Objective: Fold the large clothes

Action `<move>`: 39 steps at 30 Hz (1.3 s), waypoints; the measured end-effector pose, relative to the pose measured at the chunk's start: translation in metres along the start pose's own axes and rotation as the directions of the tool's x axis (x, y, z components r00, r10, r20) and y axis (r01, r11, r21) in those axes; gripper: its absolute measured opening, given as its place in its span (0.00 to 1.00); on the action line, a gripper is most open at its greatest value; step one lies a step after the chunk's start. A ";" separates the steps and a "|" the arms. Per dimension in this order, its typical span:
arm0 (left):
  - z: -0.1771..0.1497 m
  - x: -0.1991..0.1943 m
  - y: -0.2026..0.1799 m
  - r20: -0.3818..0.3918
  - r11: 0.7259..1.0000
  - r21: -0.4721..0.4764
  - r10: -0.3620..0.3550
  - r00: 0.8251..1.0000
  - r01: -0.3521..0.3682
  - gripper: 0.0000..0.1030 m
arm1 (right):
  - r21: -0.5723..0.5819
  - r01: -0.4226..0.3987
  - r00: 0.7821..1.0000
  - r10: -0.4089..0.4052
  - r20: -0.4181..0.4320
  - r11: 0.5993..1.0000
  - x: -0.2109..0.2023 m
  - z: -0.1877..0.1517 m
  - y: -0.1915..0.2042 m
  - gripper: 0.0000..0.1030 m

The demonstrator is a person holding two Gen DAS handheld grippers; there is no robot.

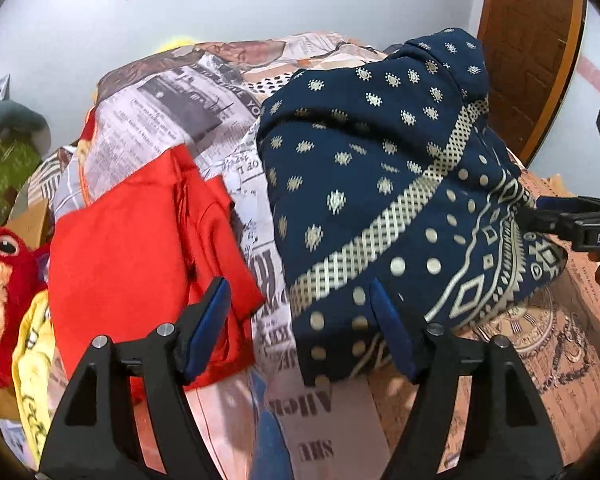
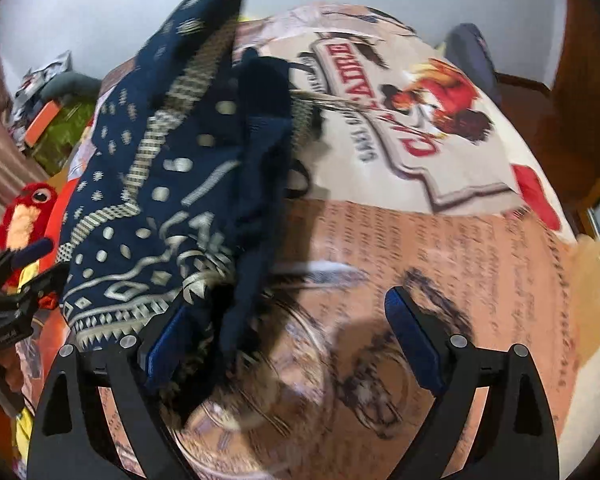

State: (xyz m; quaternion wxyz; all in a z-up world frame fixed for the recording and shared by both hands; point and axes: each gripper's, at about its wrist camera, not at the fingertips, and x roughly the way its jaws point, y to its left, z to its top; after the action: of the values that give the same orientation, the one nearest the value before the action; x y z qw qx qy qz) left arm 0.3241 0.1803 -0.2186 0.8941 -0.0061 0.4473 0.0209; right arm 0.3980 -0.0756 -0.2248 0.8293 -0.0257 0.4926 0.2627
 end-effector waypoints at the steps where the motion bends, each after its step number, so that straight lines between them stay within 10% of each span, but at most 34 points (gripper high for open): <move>1: 0.000 -0.002 0.002 -0.009 1.000 -0.014 -0.005 1.000 0.005 0.69 | -0.014 0.014 1.000 -0.013 0.011 1.000 -0.006 0.000 0.002 0.87; 12: 0.050 -0.035 0.020 0.078 0.998 -0.063 -0.005 0.997 0.010 0.69 | -0.110 -0.054 0.989 0.068 0.131 0.992 -0.056 0.038 0.038 0.91; 22: 0.112 0.054 0.033 0.014 0.985 -0.170 -0.039 0.999 0.040 0.69 | -0.084 -0.121 0.989 0.128 0.072 0.989 0.009 0.100 0.055 0.91; 39: 0.109 0.071 0.047 -0.052 0.974 -0.199 -0.121 0.991 0.109 0.76 | 0.071 -0.153 0.988 0.153 0.001 0.986 0.036 0.094 0.014 0.93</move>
State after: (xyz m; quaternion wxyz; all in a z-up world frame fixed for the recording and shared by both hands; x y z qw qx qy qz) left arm 0.4522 0.2323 -0.2097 0.8742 -0.1207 0.4702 0.0127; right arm 0.4808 -0.0206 -0.2029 0.8060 0.0411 0.5038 0.3079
